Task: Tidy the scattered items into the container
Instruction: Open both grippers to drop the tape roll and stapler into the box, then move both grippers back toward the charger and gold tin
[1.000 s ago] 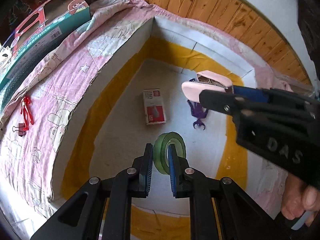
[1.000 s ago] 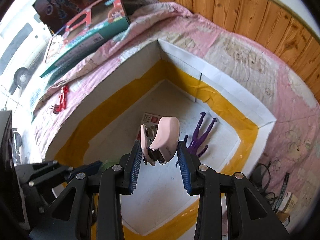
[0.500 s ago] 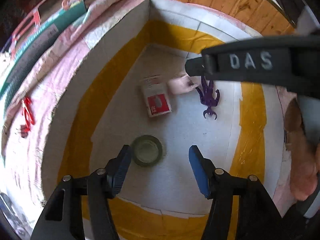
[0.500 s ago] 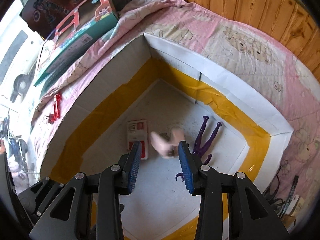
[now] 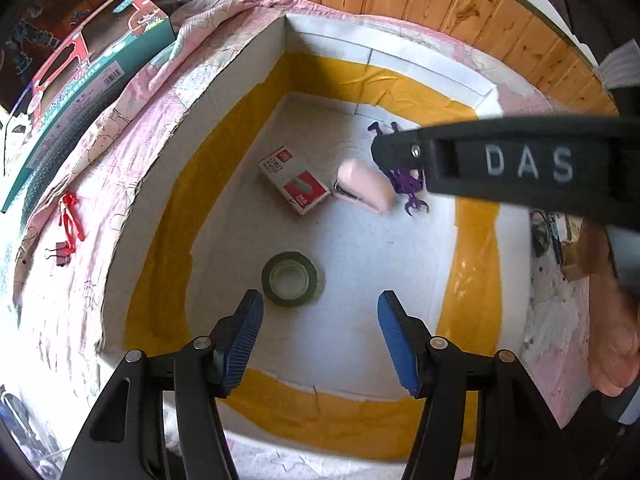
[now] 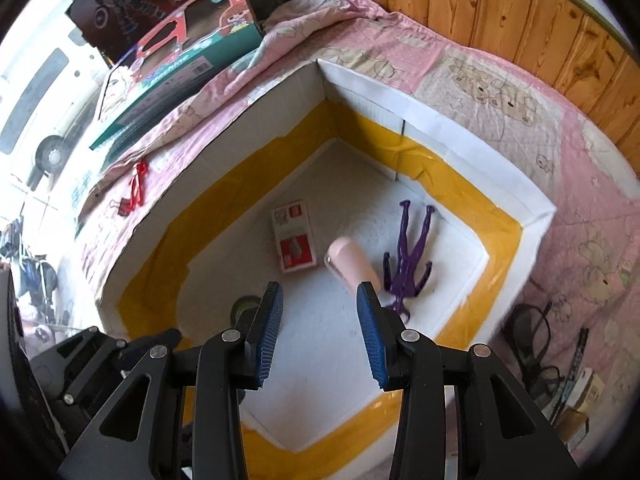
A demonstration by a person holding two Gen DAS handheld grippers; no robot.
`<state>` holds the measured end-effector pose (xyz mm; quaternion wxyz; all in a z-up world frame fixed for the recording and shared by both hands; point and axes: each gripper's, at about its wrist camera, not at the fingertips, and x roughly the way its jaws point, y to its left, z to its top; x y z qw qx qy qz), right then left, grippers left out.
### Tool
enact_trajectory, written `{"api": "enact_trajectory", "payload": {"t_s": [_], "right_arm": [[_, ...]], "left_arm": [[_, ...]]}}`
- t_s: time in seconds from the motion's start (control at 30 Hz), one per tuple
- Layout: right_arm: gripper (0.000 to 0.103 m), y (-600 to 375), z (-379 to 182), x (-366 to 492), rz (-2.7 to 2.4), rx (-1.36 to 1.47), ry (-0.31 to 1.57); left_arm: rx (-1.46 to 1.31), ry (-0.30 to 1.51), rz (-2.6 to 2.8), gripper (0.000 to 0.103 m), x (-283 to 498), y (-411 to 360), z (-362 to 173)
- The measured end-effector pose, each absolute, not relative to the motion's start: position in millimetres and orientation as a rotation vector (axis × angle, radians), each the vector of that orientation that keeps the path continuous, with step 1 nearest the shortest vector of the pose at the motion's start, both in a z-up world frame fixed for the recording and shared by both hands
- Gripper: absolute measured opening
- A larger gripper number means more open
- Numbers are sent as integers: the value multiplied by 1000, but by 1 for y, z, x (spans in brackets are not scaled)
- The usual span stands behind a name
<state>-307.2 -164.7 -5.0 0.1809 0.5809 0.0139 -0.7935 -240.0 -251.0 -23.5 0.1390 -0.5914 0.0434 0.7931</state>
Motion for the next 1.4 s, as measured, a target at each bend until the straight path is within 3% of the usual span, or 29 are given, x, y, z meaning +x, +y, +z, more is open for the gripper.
{"api": "enact_trajectory", "payload": {"t_s": [0.6, 1.13, 1.4], "right_arm": [[41, -142, 25, -253, -2260, 1563, -2], [41, -81, 46, -143, -2339, 1373, -122], [41, -35, 38, -91, -2423, 1292, -212]], "left_arm": [[-1651, 207, 2335, 61, -187, -233, 14], [-1529, 207, 2342, 61, -109, -213, 39], [-1411, 304, 2364, 61, -67, -179, 41]]}}
